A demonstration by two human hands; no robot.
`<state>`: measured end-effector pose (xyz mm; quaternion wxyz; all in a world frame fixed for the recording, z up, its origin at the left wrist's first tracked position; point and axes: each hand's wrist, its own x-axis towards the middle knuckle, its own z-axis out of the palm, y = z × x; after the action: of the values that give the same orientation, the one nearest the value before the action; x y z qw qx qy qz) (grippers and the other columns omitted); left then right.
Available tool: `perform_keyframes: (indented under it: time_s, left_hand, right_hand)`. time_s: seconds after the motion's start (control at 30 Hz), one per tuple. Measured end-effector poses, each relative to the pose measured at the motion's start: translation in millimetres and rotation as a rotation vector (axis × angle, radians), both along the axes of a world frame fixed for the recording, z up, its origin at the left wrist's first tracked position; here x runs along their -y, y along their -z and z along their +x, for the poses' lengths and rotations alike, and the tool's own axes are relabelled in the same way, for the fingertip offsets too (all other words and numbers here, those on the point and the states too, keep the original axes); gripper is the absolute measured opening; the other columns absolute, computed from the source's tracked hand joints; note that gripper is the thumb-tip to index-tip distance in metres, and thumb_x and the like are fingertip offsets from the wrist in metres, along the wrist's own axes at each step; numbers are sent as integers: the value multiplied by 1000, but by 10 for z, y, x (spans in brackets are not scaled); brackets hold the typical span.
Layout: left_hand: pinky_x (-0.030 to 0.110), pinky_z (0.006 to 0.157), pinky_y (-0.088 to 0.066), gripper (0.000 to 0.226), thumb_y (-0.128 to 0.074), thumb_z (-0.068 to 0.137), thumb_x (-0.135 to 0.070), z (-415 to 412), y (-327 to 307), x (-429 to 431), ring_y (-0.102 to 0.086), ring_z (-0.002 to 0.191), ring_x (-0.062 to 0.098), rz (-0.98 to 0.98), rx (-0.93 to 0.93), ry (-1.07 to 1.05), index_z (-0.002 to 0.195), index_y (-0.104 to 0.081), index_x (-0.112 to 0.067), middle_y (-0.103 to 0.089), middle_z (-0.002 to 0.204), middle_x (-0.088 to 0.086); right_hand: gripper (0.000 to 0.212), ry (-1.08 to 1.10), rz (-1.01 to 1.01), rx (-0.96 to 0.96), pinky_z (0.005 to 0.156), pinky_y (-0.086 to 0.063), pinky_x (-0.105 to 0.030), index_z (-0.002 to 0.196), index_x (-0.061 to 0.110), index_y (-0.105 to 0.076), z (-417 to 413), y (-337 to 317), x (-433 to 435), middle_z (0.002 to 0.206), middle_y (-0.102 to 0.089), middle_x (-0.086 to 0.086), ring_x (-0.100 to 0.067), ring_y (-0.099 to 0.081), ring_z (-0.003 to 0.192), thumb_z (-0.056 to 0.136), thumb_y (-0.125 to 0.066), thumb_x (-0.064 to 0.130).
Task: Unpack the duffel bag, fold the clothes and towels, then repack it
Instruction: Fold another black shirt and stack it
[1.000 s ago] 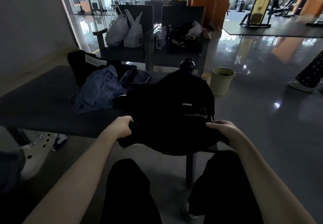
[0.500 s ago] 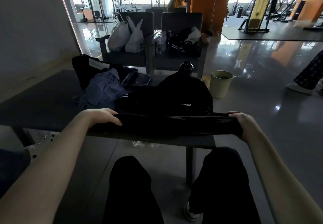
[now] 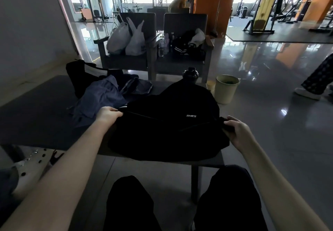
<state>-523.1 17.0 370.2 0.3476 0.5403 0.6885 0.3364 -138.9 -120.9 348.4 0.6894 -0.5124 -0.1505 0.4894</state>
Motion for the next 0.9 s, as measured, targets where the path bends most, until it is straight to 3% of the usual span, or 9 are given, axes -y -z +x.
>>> perform_keyframes:
  time_s: [0.1,0.2,0.37,0.53,0.63,0.7,0.77,0.83,0.9]
  left_hand:
    - [39,85,-51,32,-66,86,-9,94,155,-234,-62,94,31,-42,284,-149,117,-61,-6,-63,115,16]
    - [35,78,-49,47,-55,91,2,198,378,-370,-59,85,26,-141,474,-135,136,-44,-5,-56,120,17]
    - [36,95,-41,66,-63,86,2,140,841,-407,-50,122,30,-207,89,78,144,-31,-1,-50,138,16]
    - [33,78,-46,55,-68,87,-26,108,1068,-441,-60,98,28,-261,-120,82,131,-47,-1,-59,119,15]
    - [29,58,-39,25,-62,91,-28,123,1120,-505,-55,70,17,-199,-206,104,101,-61,-5,-64,98,14]
    - [30,58,-39,25,-58,94,-29,120,1130,-567,-59,74,24,-155,-219,111,89,-62,-5,-66,92,15]
    - [31,69,-40,34,-55,96,-30,121,1097,-637,-61,92,30,-115,-115,76,98,-65,2,-65,97,14]
    - [29,82,-40,42,-53,97,-30,116,1021,-724,-56,102,25,-92,125,-9,121,-58,4,-61,116,10]
    - [32,93,-42,47,-52,97,-32,94,939,-818,-54,113,27,-71,341,-87,133,-52,-2,-57,127,9]
  right_hand:
    - [39,-64,2,79,60,-56,-21,115,7,-47,61,140,-252,99,-59,-16,-15,-67,70,83,-45,-16]
    - [51,-136,-93,270,60,-55,-24,122,7,-53,132,392,-426,104,-63,-11,-20,-64,82,79,-45,-19]
    - [56,-143,-373,708,83,-52,-36,133,13,-50,252,874,-603,125,-58,-6,-24,-60,103,80,-62,-2]
    - [53,-121,-569,1051,91,-49,-42,132,10,-50,285,1133,-754,127,-54,-12,-29,-56,111,83,-63,23]
    - [64,-111,-671,974,92,-49,-49,136,9,-41,305,1219,-809,125,-54,-15,-34,-56,111,85,-60,41]
    - [63,-85,-689,866,88,-51,-48,132,6,-41,299,1229,-821,118,-57,-16,-34,-58,104,86,-60,43]
    - [49,-20,-663,835,78,-51,-40,122,2,-49,313,1211,-822,110,-60,-17,-30,-59,91,88,-60,34]
    - [30,95,-581,877,70,-45,-32,109,-1,-59,333,1122,-827,101,-64,-17,-24,-56,82,89,-60,22]
    - [20,207,-455,866,71,-45,-34,100,1,-64,375,1007,-872,94,-65,-16,-23,-57,82,89,-60,17]
